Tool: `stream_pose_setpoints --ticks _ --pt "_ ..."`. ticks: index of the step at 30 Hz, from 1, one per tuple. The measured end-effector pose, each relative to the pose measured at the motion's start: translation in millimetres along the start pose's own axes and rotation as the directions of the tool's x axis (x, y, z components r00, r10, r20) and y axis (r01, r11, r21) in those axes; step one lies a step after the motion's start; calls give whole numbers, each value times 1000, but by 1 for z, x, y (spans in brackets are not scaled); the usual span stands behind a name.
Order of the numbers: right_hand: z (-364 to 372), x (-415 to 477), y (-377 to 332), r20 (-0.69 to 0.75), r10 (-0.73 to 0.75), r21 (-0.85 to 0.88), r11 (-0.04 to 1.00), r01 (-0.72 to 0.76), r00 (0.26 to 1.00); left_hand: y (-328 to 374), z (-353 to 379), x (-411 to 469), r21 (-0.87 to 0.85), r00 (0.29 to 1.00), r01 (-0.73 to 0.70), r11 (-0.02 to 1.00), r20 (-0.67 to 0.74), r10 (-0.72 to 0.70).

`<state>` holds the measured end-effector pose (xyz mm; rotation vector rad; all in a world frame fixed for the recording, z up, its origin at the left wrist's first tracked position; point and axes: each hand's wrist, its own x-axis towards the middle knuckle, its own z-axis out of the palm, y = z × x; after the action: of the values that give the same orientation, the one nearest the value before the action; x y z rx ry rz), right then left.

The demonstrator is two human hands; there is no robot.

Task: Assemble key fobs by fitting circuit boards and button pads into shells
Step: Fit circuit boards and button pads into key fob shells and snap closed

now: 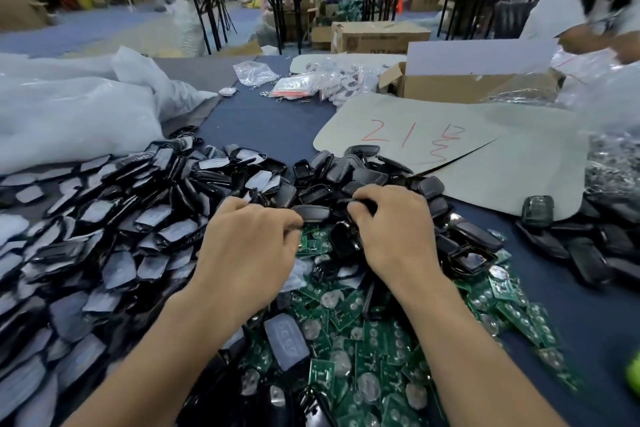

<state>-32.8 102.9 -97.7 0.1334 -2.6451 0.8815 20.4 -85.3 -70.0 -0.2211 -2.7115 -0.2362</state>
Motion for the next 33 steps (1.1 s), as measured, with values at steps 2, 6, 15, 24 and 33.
stream_pose_setpoints --ticks 2,6,15,24,33 --pt "-5 -3 -2 -105 53 118 992 -41 993 -4 7 -5 95 997 -56 994 -53 61" --pt "1 -9 -10 -183 123 340 939 -55 975 -3 16 -12 56 989 -79 995 -122 85" --pt "9 -9 -9 -23 204 431 885 -174 979 -14 18 -8 -208 986 149 967 -41 -161" --pt "7 -15 -30 445 -73 801 477 -361 892 -14 22 -9 -310 975 -206 928 -151 166" --pt "-73 29 42 -33 245 268 936 -227 969 -16 25 -12 -419 983 56 906 -134 -123"
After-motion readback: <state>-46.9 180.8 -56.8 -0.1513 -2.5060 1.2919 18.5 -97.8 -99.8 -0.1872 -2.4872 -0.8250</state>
